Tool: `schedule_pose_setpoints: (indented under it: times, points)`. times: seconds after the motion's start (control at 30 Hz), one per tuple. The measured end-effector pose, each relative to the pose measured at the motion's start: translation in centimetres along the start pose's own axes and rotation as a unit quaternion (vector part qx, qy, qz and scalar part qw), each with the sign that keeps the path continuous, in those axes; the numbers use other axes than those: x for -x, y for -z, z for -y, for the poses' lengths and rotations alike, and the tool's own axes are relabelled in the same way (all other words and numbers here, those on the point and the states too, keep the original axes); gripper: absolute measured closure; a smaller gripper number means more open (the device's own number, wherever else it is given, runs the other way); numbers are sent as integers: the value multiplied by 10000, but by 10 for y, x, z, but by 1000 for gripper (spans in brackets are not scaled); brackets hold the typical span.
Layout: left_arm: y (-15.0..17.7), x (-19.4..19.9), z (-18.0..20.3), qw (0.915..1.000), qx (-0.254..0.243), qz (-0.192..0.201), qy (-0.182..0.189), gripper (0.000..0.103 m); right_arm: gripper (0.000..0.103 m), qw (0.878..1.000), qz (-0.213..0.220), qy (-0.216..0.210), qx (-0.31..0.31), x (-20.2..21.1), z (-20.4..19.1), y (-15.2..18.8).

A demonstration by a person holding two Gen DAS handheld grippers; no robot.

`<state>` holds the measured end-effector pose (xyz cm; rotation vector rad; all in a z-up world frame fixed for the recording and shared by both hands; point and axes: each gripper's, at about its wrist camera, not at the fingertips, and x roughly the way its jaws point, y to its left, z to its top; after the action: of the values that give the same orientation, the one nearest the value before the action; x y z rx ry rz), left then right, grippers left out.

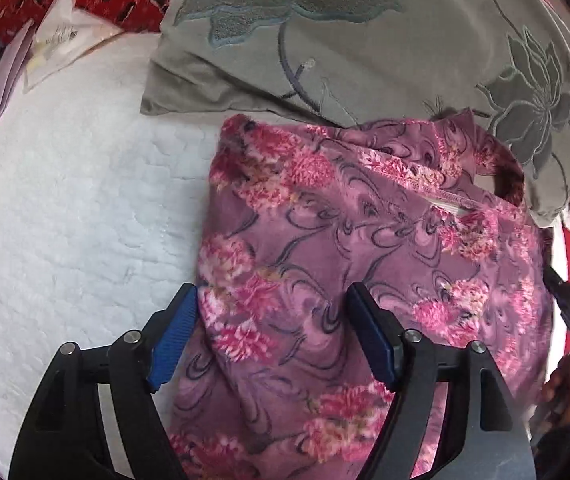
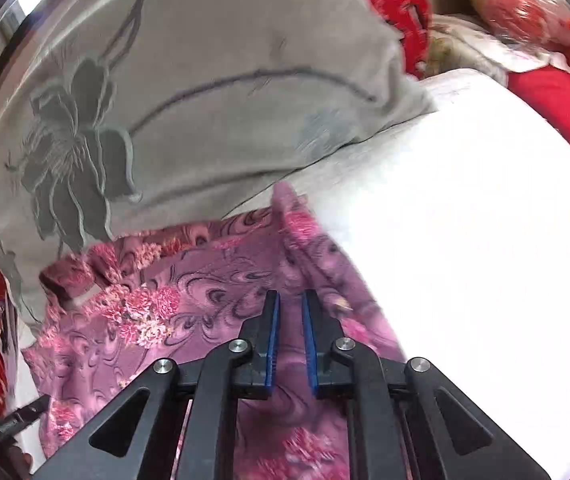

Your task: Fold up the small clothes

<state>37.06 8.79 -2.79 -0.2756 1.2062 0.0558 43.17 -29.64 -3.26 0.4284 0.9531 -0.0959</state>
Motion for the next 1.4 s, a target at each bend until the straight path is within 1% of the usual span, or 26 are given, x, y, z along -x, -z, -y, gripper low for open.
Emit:
schedule_pose_setpoints:
  times: [0.03,0.1,0.17,0.2,0.23,0.27,0.33,0.37,0.4,0.47,0.57,0.63,0.67,0.73,0.8,0.83,0.87,0.9,0.97,1.0,1.03,1.07,1.13,1.23,1.3,1.4]
  points:
    - [0,3,-5,9998,106,-69,120,28,84,9999,59,-5,104,8,-6,3]
    - [-2,10,-19,9992,264,-145,279,28,81,9978,100,-434,499,25,-25,15]
    - [-3,16,-31,9992,307,-165,174,28,69,9889,-75,-970,1126,42,-55,40]
    - [-4,20,-39,9992,342,-185,122,28,59,9822,-161,-1210,1425,50,-69,54]
    - [-5,22,-46,9990,381,-217,112,28,52,9733,-239,-1446,1767,59,-85,73]
    - [-6,25,-56,9984,460,-289,161,28,50,9655,-322,-1593,2035,64,-100,90]
    - [-7,27,-73,9967,629,-422,288,28,47,9412,-557,-1856,2768,75,-137,135]
    - [-7,27,-82,9960,690,-466,318,28,47,9313,-610,-1900,3048,79,-154,153]
    - [-7,28,-90,9953,744,-523,336,28,47,9171,-646,-1927,3430,84,-172,177]
    - [-6,31,-105,9944,804,-623,285,28,44,8899,-634,-1916,4090,90,-199,216]
    - [-5,34,-128,9932,914,-677,229,28,40,8360,-332,-1688,5211,97,-239,276]
    - [7,41,-137,9916,1043,-705,281,28,40,8056,12,-1336,5772,94,-257,308]
    - [8,41,-144,9907,1109,-711,338,28,40,7943,187,-1144,5964,90,-264,317]
    - [6,41,-154,9897,1165,-711,426,28,36,7634,619,-568,6404,77,-280,340]
    - [14,45,-156,9896,1131,-736,496,28,30,7471,1152,-321,6538,72,-286,345]
    - [10,51,-153,9897,1093,-760,521,28,32,7406,1364,-140,6578,69,-291,345]
    - [10,51,-151,9899,1047,-766,575,28,32,7369,1468,-10,6599,65,-296,344]
    - [9,52,-148,9897,1011,-776,646,28,35,7359,1578,116,6583,60,-301,343]
    - [1,52,-137,9879,947,-843,895,28,77,7433,1623,214,6487,57,-299,331]
    - [-3,49,-131,9861,932,-870,1068,28,93,7524,1534,273,6400,52,-301,322]
    - [-5,47,-124,9844,927,-887,1204,28,93,7650,1509,215,6258,51,-300,311]
    - [-7,46,-114,9834,912,-901,1288,28,93,7742,1558,120,6133,66,-294,305]
    - [-13,38,-99,9814,852,-944,1437,28,93,7885,1794,-31,5883,84,-284,293]
    - [-20,22,-78,9780,842,-1108,1556,28,94,7946,2080,-177,5701,103,-273,285]
    - [-25,13,-61,9763,810,-1126,1660,28,94,8008,2113,-261,5599,112,-266,281]
    - [-29,11,-41,9790,645,-1080,1602,28,94,8080,2099,-375,5493,115,-261,272]
